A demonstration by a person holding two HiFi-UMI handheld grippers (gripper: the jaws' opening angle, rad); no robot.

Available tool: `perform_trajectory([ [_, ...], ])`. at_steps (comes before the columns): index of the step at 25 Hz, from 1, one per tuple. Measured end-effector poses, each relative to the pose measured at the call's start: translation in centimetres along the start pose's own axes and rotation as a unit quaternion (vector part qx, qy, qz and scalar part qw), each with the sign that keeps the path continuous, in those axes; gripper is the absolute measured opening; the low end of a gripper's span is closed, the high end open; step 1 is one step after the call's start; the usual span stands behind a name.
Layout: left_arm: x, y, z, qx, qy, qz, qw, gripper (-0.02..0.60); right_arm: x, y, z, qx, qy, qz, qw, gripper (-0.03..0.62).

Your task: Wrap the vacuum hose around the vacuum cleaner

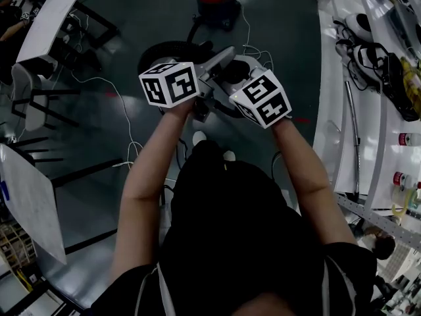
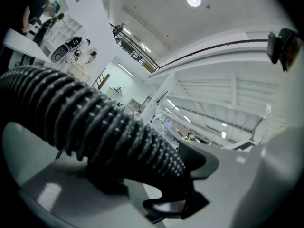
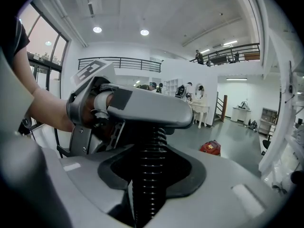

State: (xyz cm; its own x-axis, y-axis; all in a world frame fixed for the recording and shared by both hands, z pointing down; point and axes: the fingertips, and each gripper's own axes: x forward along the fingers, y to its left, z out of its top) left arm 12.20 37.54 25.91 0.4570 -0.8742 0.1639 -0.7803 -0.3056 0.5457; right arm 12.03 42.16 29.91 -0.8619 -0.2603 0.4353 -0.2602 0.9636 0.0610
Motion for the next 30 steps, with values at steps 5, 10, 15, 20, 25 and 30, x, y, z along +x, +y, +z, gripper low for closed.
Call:
perform_trajectory([
  [5, 0.7, 1.0, 0.4, -0.021, 0.0, -0.02, 0.9996, 0.32, 1.0, -1.0, 0.1, -0.004, 0.007, -0.008, 1.0, 0.153],
  [10, 1.8, 1.4, 0.0, -0.012, 0.036, -0.066, 0.9971, 0.367, 1.3, -3.3, 0.1, 0.004, 0.01, -0.037, 0.999, 0.153],
  [15, 1.9, 2.5, 1.6, -0.011, -0.019, -0.055, 0.9982, 0.403, 1.7, -4.7, 1.1, 0.015, -0.006, -0.051, 0.999, 0.155],
  [20, 1.0, 5.2, 2.0, -0.101, -0.064, -0.046, 0.9917, 0.428, 1.6, -6.4, 1.2, 0.013, -0.003, -0.069, 0.998, 0.153],
  [25, -0.3, 5.6, 0.3, 0.034, -0.011, -0.017, 0.9992, 0.401, 1.9, -7.7, 1.0, 0.028, -0.003, -0.081, 0.996, 0.153],
  [30, -3.5, 7.6, -1.1, 0.177, 0.016, 0.047, 0.9829, 0.356, 1.8, -9.1, 2.3, 0.041, -0.018, -0.087, 0.995, 0.153],
])
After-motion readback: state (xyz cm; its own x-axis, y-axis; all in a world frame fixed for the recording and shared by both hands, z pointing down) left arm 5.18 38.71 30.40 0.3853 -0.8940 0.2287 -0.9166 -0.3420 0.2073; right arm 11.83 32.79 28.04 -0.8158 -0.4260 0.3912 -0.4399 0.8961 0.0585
